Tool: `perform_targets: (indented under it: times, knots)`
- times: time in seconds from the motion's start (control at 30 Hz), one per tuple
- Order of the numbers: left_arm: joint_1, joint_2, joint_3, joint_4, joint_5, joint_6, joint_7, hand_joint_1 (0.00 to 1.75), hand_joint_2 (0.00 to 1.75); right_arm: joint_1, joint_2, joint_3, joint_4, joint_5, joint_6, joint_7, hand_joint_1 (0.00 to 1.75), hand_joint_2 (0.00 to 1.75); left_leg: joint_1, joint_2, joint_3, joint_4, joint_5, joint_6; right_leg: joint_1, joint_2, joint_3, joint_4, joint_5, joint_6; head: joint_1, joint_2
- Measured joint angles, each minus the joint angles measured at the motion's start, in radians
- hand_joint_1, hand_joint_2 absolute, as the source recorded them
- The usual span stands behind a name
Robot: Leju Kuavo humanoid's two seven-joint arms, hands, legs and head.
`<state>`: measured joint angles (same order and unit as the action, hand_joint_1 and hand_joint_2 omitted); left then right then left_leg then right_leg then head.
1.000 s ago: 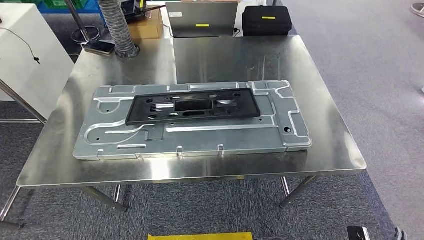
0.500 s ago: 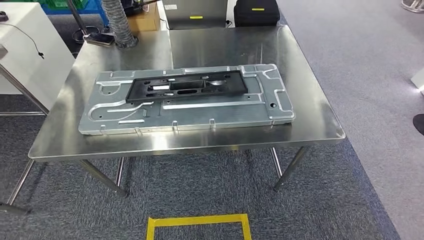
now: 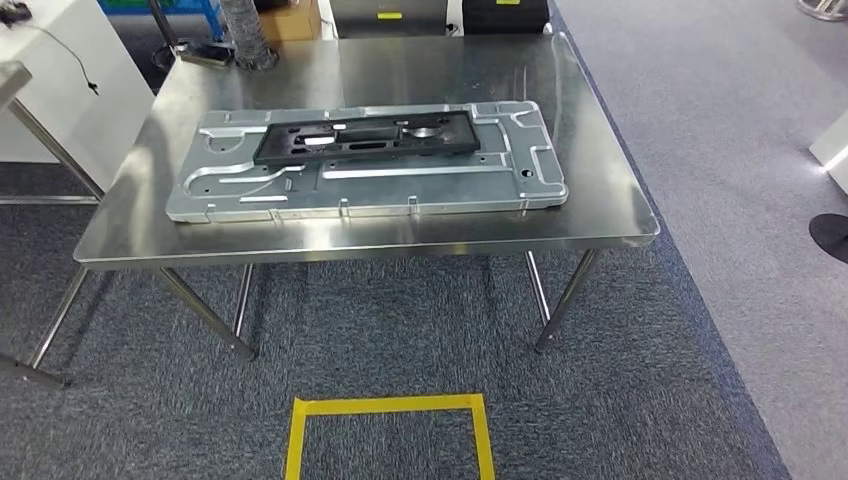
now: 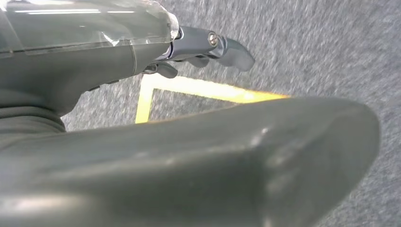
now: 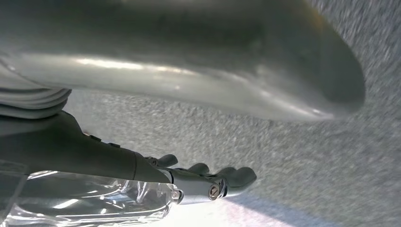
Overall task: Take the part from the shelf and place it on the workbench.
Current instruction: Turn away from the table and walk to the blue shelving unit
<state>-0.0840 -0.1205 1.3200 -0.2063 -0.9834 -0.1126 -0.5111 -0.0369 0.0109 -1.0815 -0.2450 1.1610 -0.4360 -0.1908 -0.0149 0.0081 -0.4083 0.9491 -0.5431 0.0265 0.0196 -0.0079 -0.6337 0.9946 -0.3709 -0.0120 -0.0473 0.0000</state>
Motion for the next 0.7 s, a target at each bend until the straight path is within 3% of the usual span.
perform_targets:
  times: [0.03,0.07,0.1,0.13,0.17,0.2,0.23,0.27,0.3,0.33,0.37,0.43,0.47,0.53,0.57,0.6,0.7]
  knots:
    - [0.0,0.0,0.0,0.0,0.0,-0.001,-0.004,0.0,0.0,0.0,0.001,0.002,0.002,-0.002,0.003,-0.01,0.0,0.0,0.0,0.002,-0.009,-0.003,0.014,0.005,-0.003,0.001,-0.005,0.0,0.001,0.006,0.0,0.0]
    - [0.0,0.001,0.0,0.0,0.001,-0.002,-0.007,0.0,0.0,0.001,0.002,0.003,0.003,-0.006,0.005,-0.02,0.0,0.0,0.002,0.004,-0.02,-0.007,0.028,0.012,-0.004,0.003,-0.013,0.011,-0.019,0.012,0.0,0.0]
    - [0.0,0.001,0.0,0.0,0.001,-0.002,-0.009,0.0,0.0,0.002,0.002,0.004,0.004,-0.009,0.007,-0.03,0.0,0.0,0.004,0.005,-0.034,-0.01,0.043,0.018,-0.007,0.005,-0.023,0.039,-0.059,0.018,0.0,0.0]
    - [-0.001,0.002,0.0,0.0,0.001,-0.003,-0.012,0.0,0.0,0.002,0.003,0.004,0.006,-0.013,0.009,-0.039,0.0,0.0,0.006,0.007,-0.05,-0.011,0.058,0.022,-0.011,0.007,-0.036,0.087,-0.117,0.025,0.0,0.0]
    - [0.0,0.002,0.001,0.0,0.001,-0.004,-0.014,0.0,0.0,0.002,0.003,0.005,0.006,-0.015,0.012,-0.047,0.0,0.0,0.006,0.007,-0.069,-0.01,0.071,0.024,-0.016,0.007,-0.047,0.15,-0.174,0.03,0.0,0.0]
    - [0.0,0.002,0.001,0.0,0.001,-0.004,-0.016,0.0,0.0,0.002,0.003,0.005,0.006,-0.016,0.015,-0.054,0.0,0.0,0.006,0.008,-0.088,-0.008,0.085,0.023,-0.02,0.007,-0.054,0.215,-0.209,0.036,0.0,0.0]
    - [0.0,0.002,0.001,0.0,0.001,-0.005,-0.017,0.0,0.0,0.001,0.003,0.005,0.006,-0.015,0.018,-0.06,0.0,0.0,0.007,0.008,-0.108,-0.004,0.099,0.02,-0.025,0.007,-0.054,0.266,-0.216,0.041,0.0,0.0]
    - [0.0,0.002,0.001,0.0,0.001,-0.005,-0.018,0.0,0.0,0.001,0.003,0.006,0.007,-0.014,0.021,-0.064,0.0,0.0,0.009,0.009,-0.131,0.002,0.113,0.017,-0.03,0.007,-0.043,0.293,-0.194,0.046,0.0,0.0]
    - [0.0,0.002,0.001,0.0,0.001,-0.006,-0.018,0.0,0.0,0.0,0.003,0.006,0.008,-0.012,0.023,-0.065,0.0,0.0,0.012,0.009,-0.155,0.011,0.125,0.012,-0.034,0.007,-0.017,0.289,-0.159,0.051,0.0,0.0]
    - [0.0,0.002,0.001,0.0,0.001,-0.006,-0.018,0.0,0.0,0.0,0.003,0.007,0.009,-0.008,0.025,-0.065,0.0,0.0,0.015,0.009,-0.179,0.023,0.135,0.007,-0.039,0.006,0.026,0.249,-0.131,0.056,0.0,0.0]
    - [0.001,0.002,0.001,0.0,0.001,-0.006,-0.017,0.0,0.0,-0.002,0.003,0.008,0.01,-0.003,0.026,-0.063,0.0,0.0,0.016,0.009,-0.202,0.037,0.143,0.001,-0.041,0.006,0.089,0.176,-0.128,0.061,0.0,0.0]
    - [0.001,0.002,0.001,0.0,0.003,-0.006,-0.017,0.0,0.0,-0.005,0.003,0.012,0.012,0.004,0.028,-0.055,0.0,0.0,0.017,0.009,-0.232,0.061,0.159,-0.013,-0.041,0.008,0.196,0.025,-0.173,0.055,0.0,0.0]
    - [0.001,0.003,0.001,0.0,0.004,-0.006,-0.017,0.0,0.0,-0.006,0.003,0.014,0.012,0.007,0.029,-0.05,0.0,0.0,0.017,0.009,-0.239,0.066,0.168,-0.02,-0.038,0.008,0.221,-0.017,-0.195,0.047,0.0,0.0]
    - [0.003,0.003,0.002,0.0,0.006,-0.005,-0.015,0.0,0.0,-0.005,0.004,0.015,0.014,0.012,0.031,-0.039,0.0,0.0,0.021,0.008,-0.245,0.068,0.183,-0.034,-0.035,0.006,0.213,-0.025,-0.19,0.025,0.0,0.0]
    - [0.004,0.003,0.002,0.0,0.006,-0.005,-0.014,0.0,0.0,-0.004,0.004,0.016,0.015,0.015,0.033,-0.034,0.0,0.0,0.023,0.006,-0.25,0.076,0.169,-0.039,-0.036,0.003,0.203,-0.024,-0.18,0.015,0.0,0.0]
    - [0.006,0.003,0.002,0.0,0.006,-0.005,-0.014,0.0,0.0,-0.004,0.005,0.016,0.016,0.016,0.035,-0.031,0.0,0.0,0.025,0.004,-0.259,0.101,0.133,-0.044,-0.037,0.001,0.19,-0.025,-0.166,0.006,0.0,0.0]
    - [0.008,0.003,0.002,0.0,0.005,-0.005,-0.012,0.0,0.0,-0.003,0.006,0.016,0.017,0.017,0.039,-0.028,0.0,0.0,0.028,0.001,-0.295,0.273,-0.021,-0.054,-0.031,-0.003,0.141,-0.024,-0.125,-0.007,0.0,0.0]
